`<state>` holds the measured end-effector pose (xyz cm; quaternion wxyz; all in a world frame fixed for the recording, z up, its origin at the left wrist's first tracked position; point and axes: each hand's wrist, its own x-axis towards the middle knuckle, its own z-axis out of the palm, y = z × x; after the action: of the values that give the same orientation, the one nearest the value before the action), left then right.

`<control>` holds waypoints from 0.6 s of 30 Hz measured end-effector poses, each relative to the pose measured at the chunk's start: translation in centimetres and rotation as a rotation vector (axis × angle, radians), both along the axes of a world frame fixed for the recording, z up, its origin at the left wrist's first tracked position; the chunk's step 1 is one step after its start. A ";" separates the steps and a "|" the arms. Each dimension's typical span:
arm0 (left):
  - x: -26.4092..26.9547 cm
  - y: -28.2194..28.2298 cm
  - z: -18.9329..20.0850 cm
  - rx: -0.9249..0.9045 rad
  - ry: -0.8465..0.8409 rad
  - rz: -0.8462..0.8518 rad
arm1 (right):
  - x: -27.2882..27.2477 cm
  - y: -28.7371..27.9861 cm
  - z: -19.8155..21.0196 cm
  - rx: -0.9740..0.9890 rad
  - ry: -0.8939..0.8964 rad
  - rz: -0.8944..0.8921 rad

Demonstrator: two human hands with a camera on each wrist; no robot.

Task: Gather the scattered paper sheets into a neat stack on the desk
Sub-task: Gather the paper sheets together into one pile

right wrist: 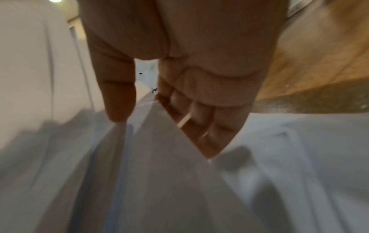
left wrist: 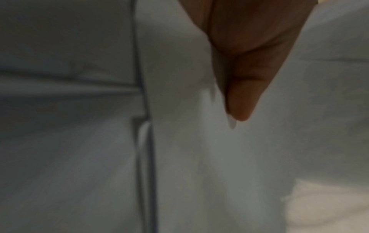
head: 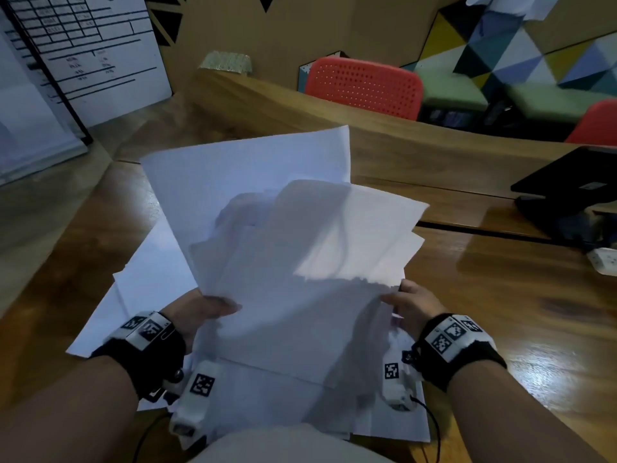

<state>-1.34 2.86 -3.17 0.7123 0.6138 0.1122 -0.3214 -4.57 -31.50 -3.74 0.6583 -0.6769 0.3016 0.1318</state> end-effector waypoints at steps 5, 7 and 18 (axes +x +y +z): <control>0.1 0.2 -1.0 0.093 0.052 -0.039 | -0.6 0.6 0.4 -0.042 -0.002 -0.001; 0.0 0.2 -0.9 0.096 0.089 -0.089 | -0.3 1.0 0.7 -0.110 -0.049 0.016; 1.2 1.8 -2.1 0.338 0.017 -0.123 | 1.9 -0.3 0.6 -0.359 0.021 0.044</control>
<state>-0.10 4.62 -5.31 0.5771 0.7277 0.1330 -0.3461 -2.62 -31.77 -3.16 0.5205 -0.7886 0.3125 0.0973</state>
